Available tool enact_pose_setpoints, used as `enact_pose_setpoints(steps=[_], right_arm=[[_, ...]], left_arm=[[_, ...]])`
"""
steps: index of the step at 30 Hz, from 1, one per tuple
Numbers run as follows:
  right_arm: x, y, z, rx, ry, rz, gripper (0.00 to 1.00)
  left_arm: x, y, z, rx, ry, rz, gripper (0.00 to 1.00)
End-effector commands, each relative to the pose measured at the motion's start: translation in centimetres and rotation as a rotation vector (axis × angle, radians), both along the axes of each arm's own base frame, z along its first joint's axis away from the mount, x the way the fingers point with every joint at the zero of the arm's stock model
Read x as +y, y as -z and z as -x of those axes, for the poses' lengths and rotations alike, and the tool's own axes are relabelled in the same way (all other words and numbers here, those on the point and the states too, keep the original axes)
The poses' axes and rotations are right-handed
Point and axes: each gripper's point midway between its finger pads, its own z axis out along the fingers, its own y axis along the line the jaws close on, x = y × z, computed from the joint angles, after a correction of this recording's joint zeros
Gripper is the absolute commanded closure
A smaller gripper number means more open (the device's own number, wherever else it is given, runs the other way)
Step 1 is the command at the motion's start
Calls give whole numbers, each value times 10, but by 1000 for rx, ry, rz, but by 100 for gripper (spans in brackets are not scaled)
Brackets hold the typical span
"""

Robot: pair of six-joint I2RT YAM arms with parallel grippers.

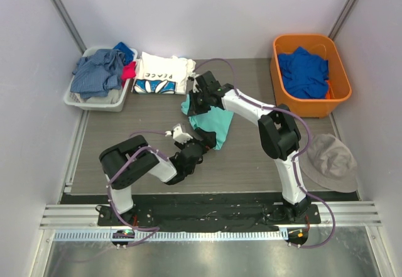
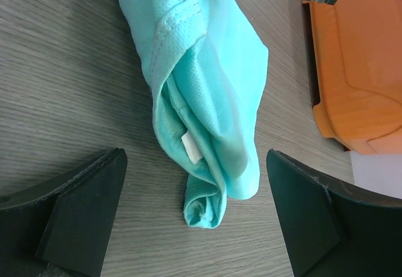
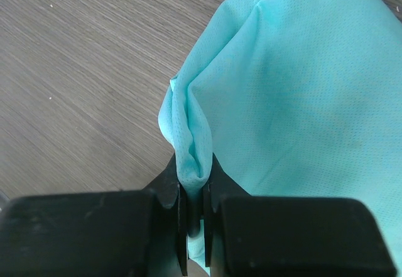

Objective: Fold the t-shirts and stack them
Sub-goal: Neatly place the folded tshirt to the corner

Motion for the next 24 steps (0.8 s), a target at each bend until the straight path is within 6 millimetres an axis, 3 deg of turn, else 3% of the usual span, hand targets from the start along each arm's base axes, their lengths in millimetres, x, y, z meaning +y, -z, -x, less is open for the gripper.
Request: enact_pose_setpoints(steps=[1, 24], right_arm=[[10, -46, -5, -52, -13, -87, 99], [13, -54, -1, -42, -24, -113, 99]], left_arm=[[-7, -19, -14, -49, -29, 76, 0], [-26, -2, -40, -37, -47, 66, 0]])
